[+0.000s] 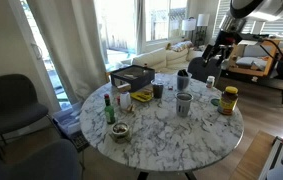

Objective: Remove the small medicine bottle from the metallic cup and place it on the table

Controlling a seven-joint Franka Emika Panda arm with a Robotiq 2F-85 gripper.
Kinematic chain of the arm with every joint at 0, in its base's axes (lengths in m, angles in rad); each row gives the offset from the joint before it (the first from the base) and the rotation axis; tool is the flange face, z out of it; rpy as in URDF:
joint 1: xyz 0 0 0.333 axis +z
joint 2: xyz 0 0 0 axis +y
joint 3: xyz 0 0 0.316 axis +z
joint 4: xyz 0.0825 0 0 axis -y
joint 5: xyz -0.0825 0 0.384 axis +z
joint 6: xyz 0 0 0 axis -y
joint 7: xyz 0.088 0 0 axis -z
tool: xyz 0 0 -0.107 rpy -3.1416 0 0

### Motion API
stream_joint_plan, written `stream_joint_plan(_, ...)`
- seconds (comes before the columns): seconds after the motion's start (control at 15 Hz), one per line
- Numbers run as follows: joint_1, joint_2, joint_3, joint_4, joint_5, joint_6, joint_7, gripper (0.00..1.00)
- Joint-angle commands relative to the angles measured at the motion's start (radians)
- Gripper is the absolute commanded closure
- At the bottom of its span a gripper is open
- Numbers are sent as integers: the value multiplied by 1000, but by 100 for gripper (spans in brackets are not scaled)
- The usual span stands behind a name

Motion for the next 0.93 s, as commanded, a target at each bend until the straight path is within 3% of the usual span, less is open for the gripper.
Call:
stream_joint_plan(0.0, -11, 1, 11, 2, 8, -3, -6, 0)
stream_joint_plan(0.13, 63, 39, -10, 6, 105, 12, -57, 0)
stream_joint_plan(0.33, 117, 124, 4, 28, 91, -25, -177, 0)
stream_joint_plan(0.6, 121, 240, 30, 100, 35, -40, -245, 0)
stream_joint_plan(0.67, 113, 169, 34, 35, 58, -15, -223, 0)
stream_joint_plan(0.87, 112, 228, 41, 83, 53, -15, -235, 0)
